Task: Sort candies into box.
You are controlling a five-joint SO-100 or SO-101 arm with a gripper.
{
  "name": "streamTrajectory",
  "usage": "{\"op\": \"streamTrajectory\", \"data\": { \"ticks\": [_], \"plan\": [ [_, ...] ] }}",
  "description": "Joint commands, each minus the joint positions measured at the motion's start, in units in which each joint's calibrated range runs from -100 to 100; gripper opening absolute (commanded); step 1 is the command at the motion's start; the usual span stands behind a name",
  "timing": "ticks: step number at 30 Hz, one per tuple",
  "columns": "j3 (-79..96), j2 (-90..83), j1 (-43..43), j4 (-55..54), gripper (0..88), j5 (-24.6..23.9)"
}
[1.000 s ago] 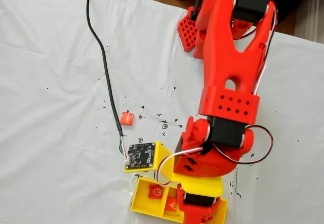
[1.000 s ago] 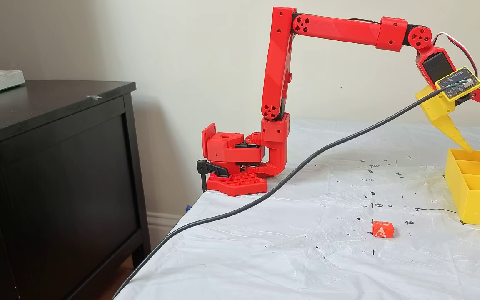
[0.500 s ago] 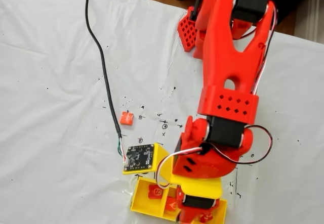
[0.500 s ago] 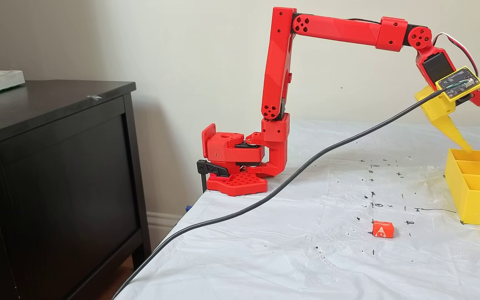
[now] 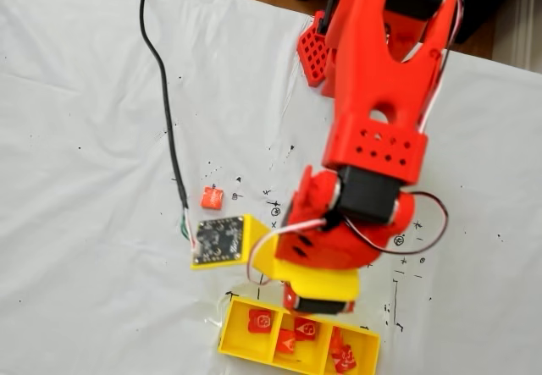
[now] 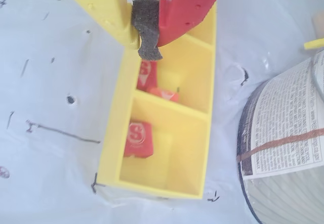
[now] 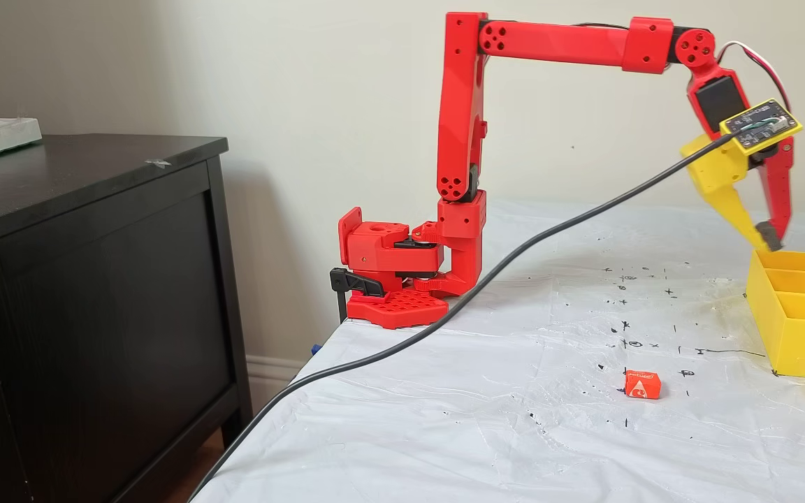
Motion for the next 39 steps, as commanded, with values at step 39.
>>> {"op": "streamTrajectory", "data": {
  "ticks": [39],
  "plan": [
    [9.6,-1.8,26.4,9.7,26.7,20.1]
  ]
}}
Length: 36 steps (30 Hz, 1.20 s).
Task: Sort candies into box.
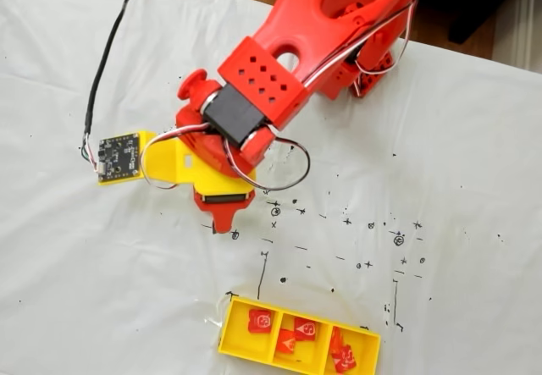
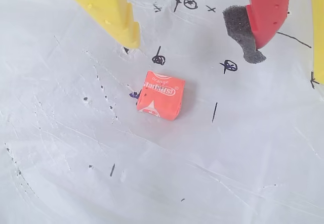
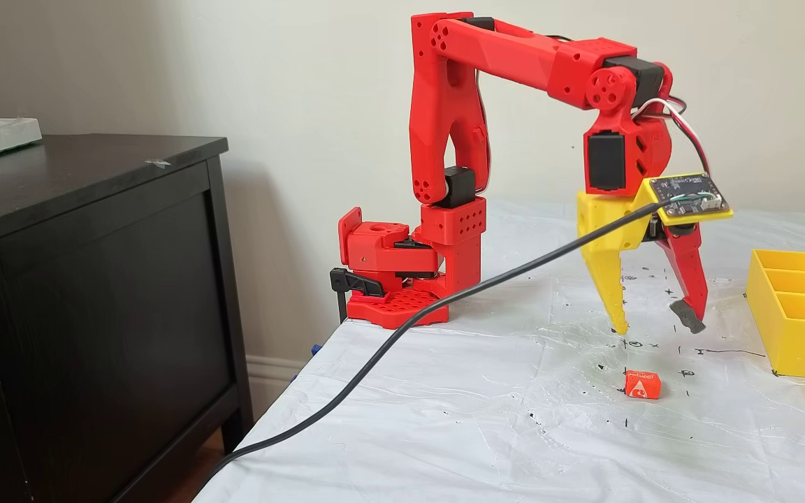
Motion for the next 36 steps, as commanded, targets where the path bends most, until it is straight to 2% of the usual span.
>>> {"op": "streamTrajectory", "data": {
  "ticks": [1,17,36],
  "plan": [
    [-2.6,1.6,1.6,-0.5,26.8,0.5],
    [-8.4,9.2,4.4,-0.4,33.0,1.5],
    [-9.7,16.3,3.4,-1.4,30.8,2.2]
  ]
}}
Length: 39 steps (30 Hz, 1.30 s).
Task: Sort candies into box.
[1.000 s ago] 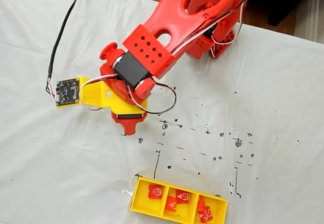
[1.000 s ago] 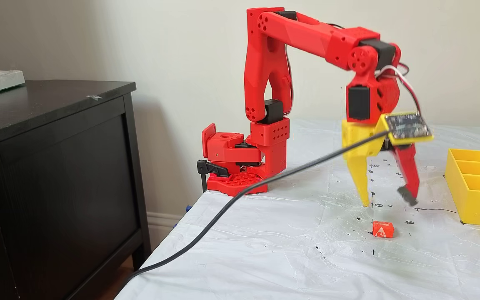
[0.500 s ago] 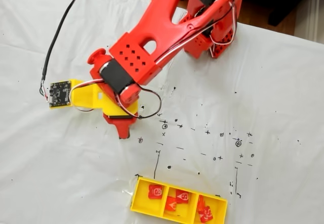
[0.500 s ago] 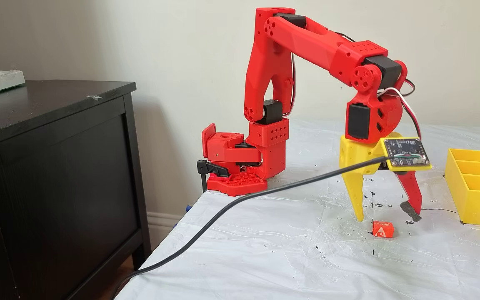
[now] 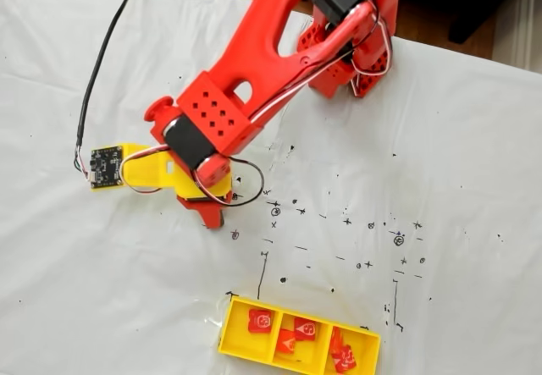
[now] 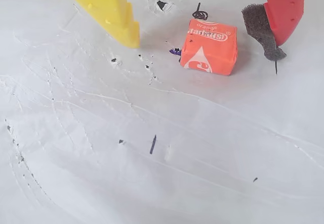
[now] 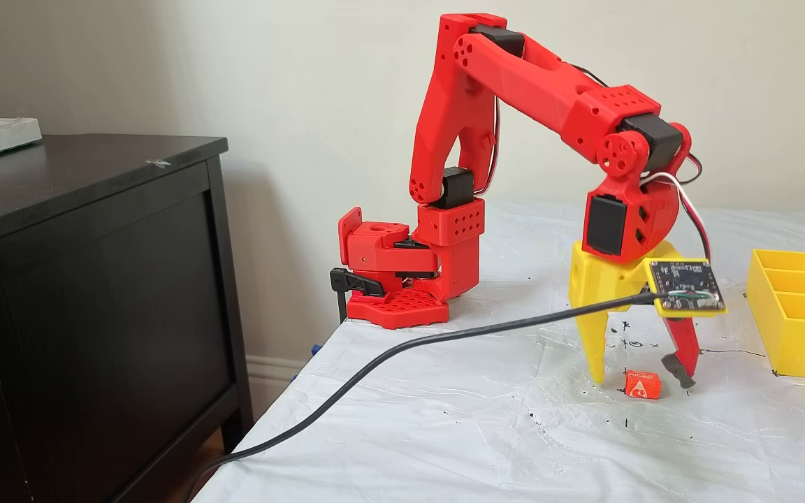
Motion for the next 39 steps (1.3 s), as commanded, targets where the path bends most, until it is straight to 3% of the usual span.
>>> {"op": "streamTrajectory", "data": {
  "ticks": [1,10,18,20,32,39],
  "plan": [
    [-4.6,1.0,-1.0,-1.4,30.6,0.0],
    [-6.1,4.0,-1.4,-2.8,28.5,-1.2],
    [-4.5,1.7,-1.3,-3.4,13.9,-1.5],
    [-4.3,1.4,-1.3,-3.4,4.5,-1.5],
    [-1.4,-9.1,-2.8,-1.1,1.6,-2.3],
    [-8.3,-17.1,-8.1,4.4,0.8,-6.3]
  ]
}}
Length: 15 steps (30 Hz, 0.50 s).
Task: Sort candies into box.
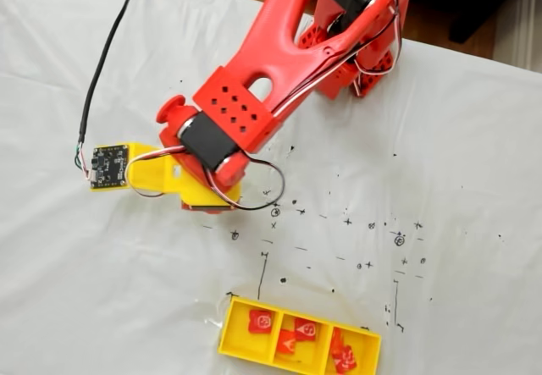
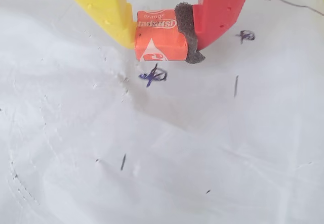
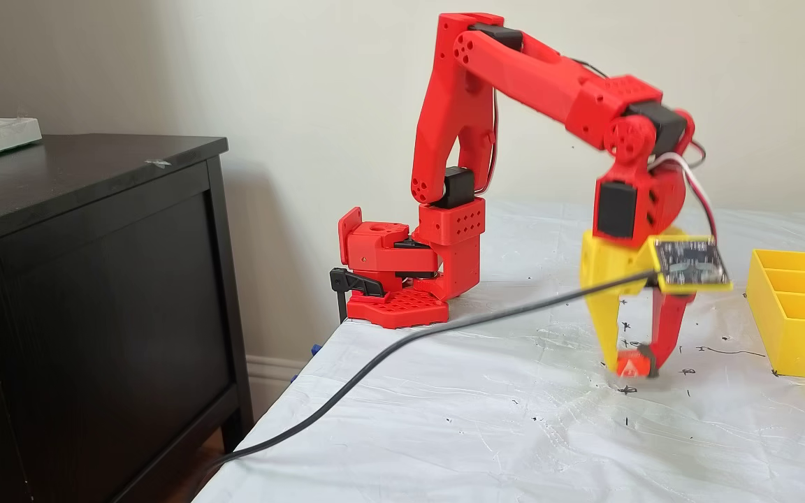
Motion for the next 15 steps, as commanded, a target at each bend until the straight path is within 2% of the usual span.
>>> {"op": "streamTrajectory", "data": {
  "ticks": [1,9,15],
  "plan": [
    [-8.0,-11.6,-4.4,3.0,0.6,-3.0],
    [-16.1,-12.9,-13.1,2.0,0.2,-11.2],
    [-22.0,-11.2,-17.3,0.2,0.2,-14.7]
  ]
}}
